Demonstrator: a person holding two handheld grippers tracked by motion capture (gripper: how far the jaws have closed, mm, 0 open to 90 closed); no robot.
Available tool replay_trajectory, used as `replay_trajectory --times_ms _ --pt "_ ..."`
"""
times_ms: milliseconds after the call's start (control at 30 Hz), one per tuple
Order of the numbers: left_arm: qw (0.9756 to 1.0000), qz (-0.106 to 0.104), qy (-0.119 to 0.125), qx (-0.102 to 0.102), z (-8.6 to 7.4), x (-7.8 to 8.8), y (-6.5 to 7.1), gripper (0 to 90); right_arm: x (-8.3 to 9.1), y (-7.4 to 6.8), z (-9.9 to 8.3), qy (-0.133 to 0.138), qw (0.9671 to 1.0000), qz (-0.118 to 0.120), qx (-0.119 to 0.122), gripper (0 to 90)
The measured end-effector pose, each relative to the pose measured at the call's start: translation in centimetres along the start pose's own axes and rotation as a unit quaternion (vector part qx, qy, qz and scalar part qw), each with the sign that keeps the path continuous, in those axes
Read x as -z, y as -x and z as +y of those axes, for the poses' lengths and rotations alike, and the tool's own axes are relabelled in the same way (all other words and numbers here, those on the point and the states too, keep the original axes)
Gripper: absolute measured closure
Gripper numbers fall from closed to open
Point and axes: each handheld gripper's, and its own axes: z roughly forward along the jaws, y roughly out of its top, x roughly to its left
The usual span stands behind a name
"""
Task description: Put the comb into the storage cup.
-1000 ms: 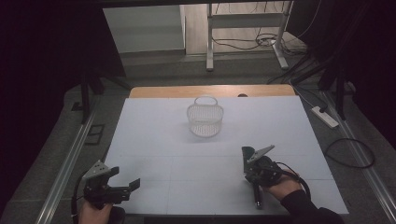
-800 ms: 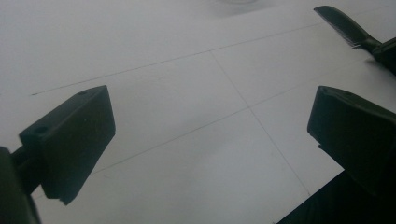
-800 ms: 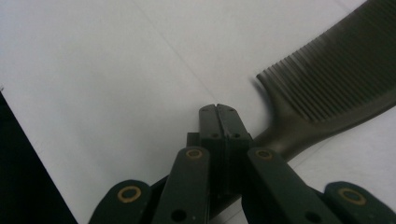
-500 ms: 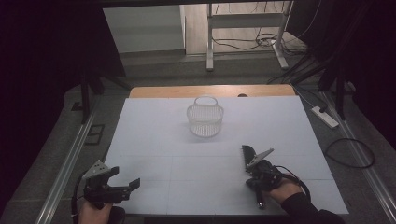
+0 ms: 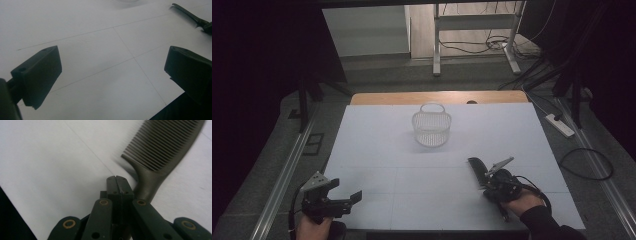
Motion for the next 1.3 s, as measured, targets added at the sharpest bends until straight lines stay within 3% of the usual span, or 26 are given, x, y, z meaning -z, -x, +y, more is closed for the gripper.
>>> replay_trajectory --times_ms 767,967,1133,1300 --pt "1.0000 0.002 -0.001 0.002 0.0 -0.1 0.0 2.0 1.2 3.8 -1.5 0.009 0.9982 -0.038 -0.045 89.1" --pt "1.0000 0.002 -0.001 0.003 0.0 -0.1 0.0 2.0 1.3 3.7 -1.5 0.011 0.9985 -0.033 -0.041 89.0" --pt "1.0000 0.002 -0.002 0.003 0.0 -0.1 0.0 2.0 2.0 3.2 -1.5 0.036 0.9980 -0.031 -0.040 86.1" --pt "1.0000 0.005 -0.005 0.001 0.1 -0.2 0.1 2.1 3.1 2.5 -1.8 0.067 0.9961 -0.045 -0.035 75.2"
